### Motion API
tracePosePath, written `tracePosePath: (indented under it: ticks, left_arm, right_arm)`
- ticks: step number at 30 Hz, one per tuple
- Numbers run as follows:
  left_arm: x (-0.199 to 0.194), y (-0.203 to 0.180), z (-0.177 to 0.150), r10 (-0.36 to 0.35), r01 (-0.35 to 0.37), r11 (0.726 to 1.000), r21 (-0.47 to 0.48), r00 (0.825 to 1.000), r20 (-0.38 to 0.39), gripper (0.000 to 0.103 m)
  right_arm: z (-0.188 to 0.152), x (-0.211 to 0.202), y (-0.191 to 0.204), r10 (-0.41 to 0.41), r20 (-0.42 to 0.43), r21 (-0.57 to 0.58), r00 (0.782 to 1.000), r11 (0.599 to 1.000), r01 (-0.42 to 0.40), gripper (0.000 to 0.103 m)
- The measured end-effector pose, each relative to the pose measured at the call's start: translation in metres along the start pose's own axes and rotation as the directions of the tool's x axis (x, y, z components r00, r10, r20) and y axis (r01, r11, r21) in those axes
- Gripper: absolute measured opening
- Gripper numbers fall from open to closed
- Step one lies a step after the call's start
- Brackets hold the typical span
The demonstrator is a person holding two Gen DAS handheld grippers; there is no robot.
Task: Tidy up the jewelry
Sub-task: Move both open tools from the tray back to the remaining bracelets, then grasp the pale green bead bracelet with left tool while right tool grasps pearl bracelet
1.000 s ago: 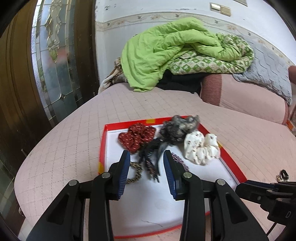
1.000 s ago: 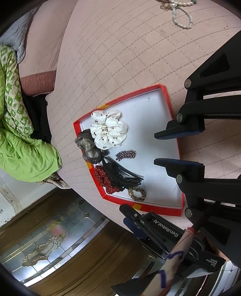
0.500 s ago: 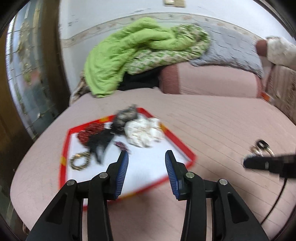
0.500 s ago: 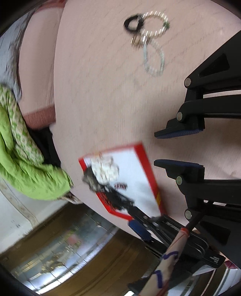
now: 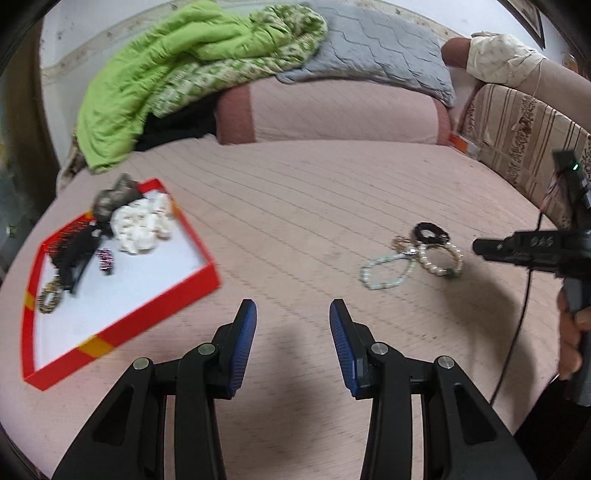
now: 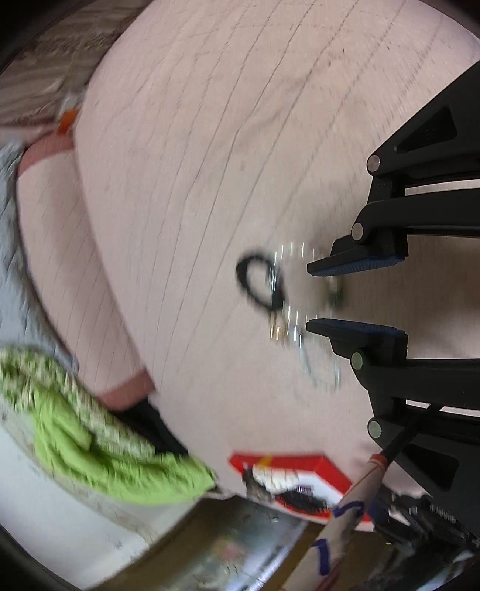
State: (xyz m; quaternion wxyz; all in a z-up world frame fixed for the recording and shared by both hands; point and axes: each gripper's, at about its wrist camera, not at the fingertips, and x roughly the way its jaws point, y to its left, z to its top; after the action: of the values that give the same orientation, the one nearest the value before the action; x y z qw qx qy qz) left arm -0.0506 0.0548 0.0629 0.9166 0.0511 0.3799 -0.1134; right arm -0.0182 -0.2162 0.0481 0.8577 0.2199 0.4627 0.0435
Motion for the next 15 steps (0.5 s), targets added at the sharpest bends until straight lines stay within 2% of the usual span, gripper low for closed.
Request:
tracePosePath:
  ticks: [2, 6, 9, 10, 12, 15]
  left_arm:
    - [0.006, -0.007, 0.004, -0.017, 0.017, 1.0, 0.002, 1.0, -0.014, 0.04]
    - [0.026, -0.022, 0.018, -0.065, 0.066, 0.998, 0.006, 0.996, -0.058, 0.04]
    - [0.046, -0.033, 0.03, -0.094, 0.095, 0.995, 0.014, 0.99, -0.101, 0.04]
    - [0.051, -0.037, 0.033, -0.095, 0.098, 0.995, 0.024, 0.989, -0.109, 0.04]
    - [0.065, -0.044, 0.039, -0.111, 0.116, 0.993, 0.034, 0.984, -0.138, 0.04]
    - [0.083, -0.049, 0.044, -0.133, 0.14, 0.99, 0.024, 0.975, -0.179, 0.04]
  right_arm:
    - [0.003, 0.008, -0.011, -0.012, -0.02, 0.001, 1.0, 1.0, 0.012, 0.026]
    - [0.014, 0.027, -0.009, -0.034, -0.044, -0.048, 0.998, 0.998, 0.032, 0.026]
    - [0.016, 0.042, -0.001, -0.061, -0.071, -0.128, 0.996, 0.99, 0.052, 0.026]
    - [0.016, 0.045, 0.004, -0.094, -0.067, -0.177, 0.993, 0.981, 0.081, 0.026]
    - [0.014, 0.048, 0.009, -0.158, -0.044, -0.259, 0.986, 0.955, 0.142, 0.016]
    - [0.017, 0.041, -0.002, -0.204, -0.021, -0.252, 0.979, 0.949, 0.192, 0.011]
